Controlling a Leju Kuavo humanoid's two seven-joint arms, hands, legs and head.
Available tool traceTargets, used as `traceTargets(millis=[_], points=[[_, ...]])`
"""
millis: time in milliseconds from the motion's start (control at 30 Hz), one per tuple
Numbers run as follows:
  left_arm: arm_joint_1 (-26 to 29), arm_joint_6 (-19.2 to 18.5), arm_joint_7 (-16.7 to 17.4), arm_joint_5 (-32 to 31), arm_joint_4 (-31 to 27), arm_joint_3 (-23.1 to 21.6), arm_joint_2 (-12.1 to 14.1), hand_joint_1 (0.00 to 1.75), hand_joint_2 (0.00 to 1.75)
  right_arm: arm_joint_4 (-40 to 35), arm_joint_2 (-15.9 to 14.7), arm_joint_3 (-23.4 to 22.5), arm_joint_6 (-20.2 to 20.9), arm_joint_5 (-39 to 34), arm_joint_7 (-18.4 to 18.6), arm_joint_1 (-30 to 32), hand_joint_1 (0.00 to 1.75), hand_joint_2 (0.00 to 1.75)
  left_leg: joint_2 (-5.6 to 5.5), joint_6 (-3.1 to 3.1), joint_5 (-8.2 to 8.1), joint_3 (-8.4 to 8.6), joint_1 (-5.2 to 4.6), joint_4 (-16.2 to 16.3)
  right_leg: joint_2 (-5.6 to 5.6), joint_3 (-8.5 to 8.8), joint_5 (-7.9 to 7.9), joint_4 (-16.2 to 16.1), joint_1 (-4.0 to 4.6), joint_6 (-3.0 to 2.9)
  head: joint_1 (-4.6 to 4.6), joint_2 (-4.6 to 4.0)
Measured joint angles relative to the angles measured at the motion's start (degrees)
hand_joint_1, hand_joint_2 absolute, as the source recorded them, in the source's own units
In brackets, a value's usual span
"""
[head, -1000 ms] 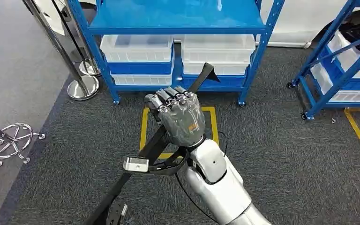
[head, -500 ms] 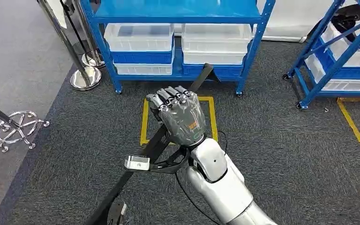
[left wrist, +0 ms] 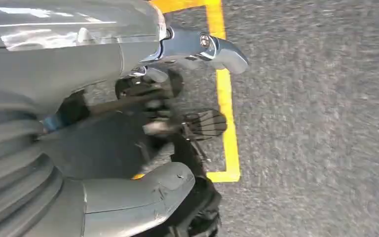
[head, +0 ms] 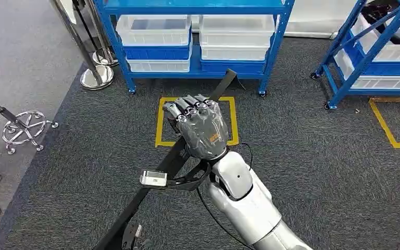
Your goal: Take the parts from the cabinet and place them on the table.
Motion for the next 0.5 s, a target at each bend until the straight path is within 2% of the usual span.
traceTargets(millis=[67, 100, 133, 167, 233, 267, 300, 333, 400, 433, 467, 500], points=[[0.07, 0.15, -0.24, -0.24, 0.00, -0.02, -0.04, 0.00, 1.75, 0.00, -0.11, 0.09, 0.00, 0.26, 0.37, -0.19, 1.75, 1.75, -0.04, 0.90, 0.83, -0.30, -0.45, -0.52, -0.15, 0.23, 1.23, -0.75, -0.44, 0.71, -0.09, 0.00], [0.16, 0.22, -0.35, -0.33, 0.00, -0.07, -0.09, 0.00, 1.75, 0.00, -0.18, 0.11, 0.00, 0.44, 0.52, -0.20, 1.75, 1.75, -0.05, 1.32, 2.00, -0.23, -0.01, -1.46, -0.12, 0.18, 1.72, -1.16, -0.18, 1.14, -0.04, 0.00], [0.14, 0.33, -0.44, -0.37, 0.00, -0.09, -0.15, 0.00, 1.75, 0.00, -0.33, 0.11, 0.00, 0.61, 0.59, -0.27, 1.75, 1.75, 0.16, 1.41, 2.88, -0.25, 0.17, -1.86, 0.05, -0.22, 0.60, -0.52, -0.45, 1.41, -0.02, 0.00], [0.08, 0.35, -0.50, -0.39, 0.00, -0.11, -0.17, 0.00, 1.75, -0.02, -0.42, 0.11, 0.00, 0.74, 0.59, -0.43, 1.75, 1.75, 0.19, 1.86, 3.50, -0.96, 0.19, -1.91, 0.24, -1.30, -2.17, 2.07, -0.51, 1.70, 0.00, 0.00], [0.11, 0.33, -0.52, -0.41, 0.00, -0.15, -0.20, 0.00, 1.75, 0.00, -0.57, 0.13, 0.00, 0.85, 0.59, -0.31, 1.75, 1.75, 0.19, 2.03, 4.46, -2.34, 0.18, -1.73, 0.32, -4.66, -7.71, 11.30, -0.76, 2.19, -0.02, 0.00], [0.25, 0.33, -0.52, -0.41, 0.00, -0.15, -0.20, 0.00, 1.75, 0.07, -0.74, 0.13, 0.00, 0.85, 0.61, -0.29, 1.75, 1.75, 0.20, 1.95, 4.86, -3.04, 0.18, -1.56, 0.34, -5.89, -9.34, 15.22, -0.85, 2.41, -0.02, 0.00], [0.36, 0.33, -0.52, -0.44, 0.00, -0.15, -0.20, 0.00, 1.75, 0.18, -0.92, 0.22, 0.00, 0.74, 0.61, -0.28, 1.75, 1.75, 0.20, 1.84, 5.13, -3.59, 0.21, -1.37, 0.33, -5.93, -9.59, 16.59, -1.00, 2.57, -0.02, 0.00], [0.46, 0.33, -0.52, -0.44, 0.00, -0.15, -0.20, 0.00, 1.75, 0.33, -1.09, 0.33, 0.00, 0.52, 0.63, -0.29, 1.75, 1.75, 0.19, 1.66, 5.35, -4.14, 0.25, -1.10, 0.31, -4.36, -8.68, 15.06, -1.15, 2.67, -0.02, 0.00], [0.49, 0.33, -0.55, -0.46, 0.00, -0.17, -0.20, 0.00, 1.75, 0.37, -1.25, 0.57, 0.00, 0.22, 0.61, -0.38, 1.75, 1.75, 0.15, 1.41, 5.45, -4.87, 0.39, -0.30, 0.28, 2.14, -5.41, 5.98, -1.32, 2.60, -0.02, 0.00], [0.43, 0.33, -0.55, -0.46, 0.00, -0.17, -0.22, 0.00, 1.75, 0.37, -1.25, 0.57, 0.00, 0.15, 0.61, -0.52, 1.75, 1.75, 0.15, 1.17, 5.29, -5.17, 0.39, 0.33, 0.25, 5.34, -4.78, 1.20, -1.42, 2.46, -0.02, 0.00], [0.39, 0.33, -0.57, -0.46, 0.00, -0.17, -0.22, 0.00, 1.75, 0.39, -1.25, 0.59, 0.00, 0.15, 0.61, -0.63, 1.75, 1.75, 0.15, 0.76, 5.12, -5.80, -0.01, 0.90, 0.32, 5.58, -5.72, 0.43, -1.08, 1.99, -0.02, 0.00], [0.39, 0.33, -0.59, -0.46, 0.00, -0.17, -0.22, 0.00, 1.75, 0.37, -1.29, 0.61, 0.00, 0.13, 0.63, -0.64, 1.75, 1.75, 0.11, 0.50, 5.18, -5.92, 0.06, 1.05, 0.41, 5.30, -5.38, 0.44, -1.05, 1.50, -0.04, 0.00]])
